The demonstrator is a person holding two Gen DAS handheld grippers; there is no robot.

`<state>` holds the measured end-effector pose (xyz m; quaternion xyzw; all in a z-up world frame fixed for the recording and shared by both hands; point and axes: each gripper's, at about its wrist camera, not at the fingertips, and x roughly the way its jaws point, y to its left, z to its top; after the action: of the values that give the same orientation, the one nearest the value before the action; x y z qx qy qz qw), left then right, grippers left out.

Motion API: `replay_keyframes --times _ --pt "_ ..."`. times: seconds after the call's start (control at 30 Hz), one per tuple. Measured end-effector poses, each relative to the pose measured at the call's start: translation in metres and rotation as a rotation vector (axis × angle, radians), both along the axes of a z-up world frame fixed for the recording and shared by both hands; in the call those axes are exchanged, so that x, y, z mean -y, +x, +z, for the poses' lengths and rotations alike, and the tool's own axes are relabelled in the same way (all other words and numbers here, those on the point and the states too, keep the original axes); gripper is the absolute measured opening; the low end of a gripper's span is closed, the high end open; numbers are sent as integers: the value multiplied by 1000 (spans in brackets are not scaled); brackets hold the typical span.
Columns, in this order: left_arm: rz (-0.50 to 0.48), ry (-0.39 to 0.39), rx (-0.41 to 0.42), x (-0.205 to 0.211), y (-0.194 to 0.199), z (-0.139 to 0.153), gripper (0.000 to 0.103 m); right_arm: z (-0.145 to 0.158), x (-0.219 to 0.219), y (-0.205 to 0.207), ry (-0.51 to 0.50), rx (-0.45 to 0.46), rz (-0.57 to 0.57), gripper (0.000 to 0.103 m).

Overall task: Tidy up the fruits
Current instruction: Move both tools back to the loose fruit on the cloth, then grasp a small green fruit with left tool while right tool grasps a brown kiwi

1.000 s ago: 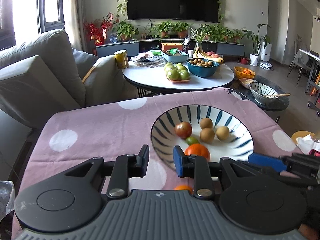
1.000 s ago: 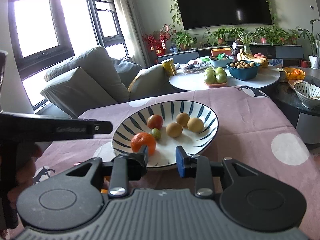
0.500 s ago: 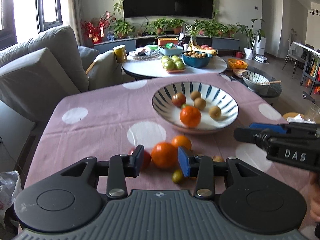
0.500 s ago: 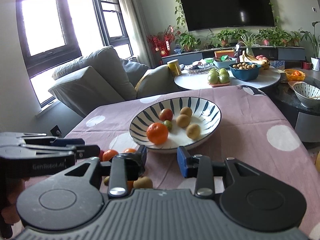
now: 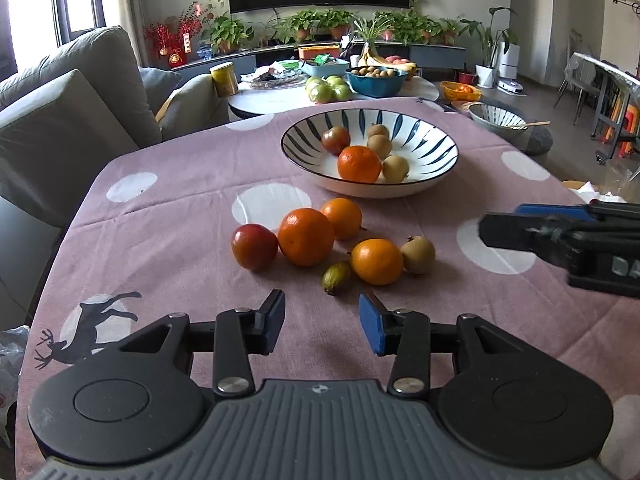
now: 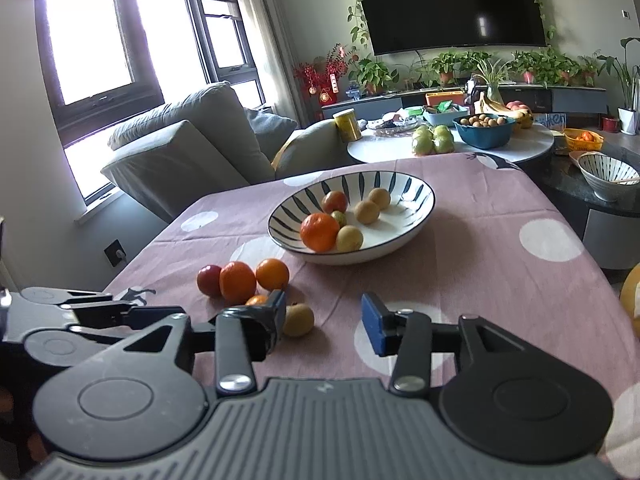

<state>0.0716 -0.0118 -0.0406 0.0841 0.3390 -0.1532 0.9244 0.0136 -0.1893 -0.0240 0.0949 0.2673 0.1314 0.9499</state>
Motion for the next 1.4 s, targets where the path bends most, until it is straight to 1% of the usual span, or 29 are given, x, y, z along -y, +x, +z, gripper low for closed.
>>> replay_keyframes --times 0.2,0.33,0.37,0.43,0.47,0.57,0.73,0.87,0.97,1.1,1.4 --pt "-2 18 -3 9 15 -7 39 -1 0 -3 -2 -7 -4 17" --pt "2 8 -14 12 22 -11 37 -4 2 -3 -1 -13 -6 19" --pt "1 2 -16 12 24 -11 34 -5 2 -3 1 -15 -7 19" --pt "-4 -15 -26 12 26 -11 25 -6 2 -3 1 -20 -6 20" --pt "-7 -21 -29 12 26 -10 17 -7 1 -2 0 -23 -4 20" --pt "-5 -14 -27 13 22 -9 17 -8 0 -2 -2 -29 2 20" --pt "7 -51 -24 2 9 -3 17 -10 -5 -1 -16 -42 24 21" --pt "24 -56 0 -7 1 4 18 -14 -14 1 -43 -55 51 21" --pt "32 -58 18 -11 -1 9 18 -16 -21 6 -73 -62 59 21" --pt "36 -68 29 -14 -2 12 18 -19 -28 13 -125 -68 37 21" --pt "29 -89 30 -18 -1 12 18 -23 -38 24 -165 -65 46 18"
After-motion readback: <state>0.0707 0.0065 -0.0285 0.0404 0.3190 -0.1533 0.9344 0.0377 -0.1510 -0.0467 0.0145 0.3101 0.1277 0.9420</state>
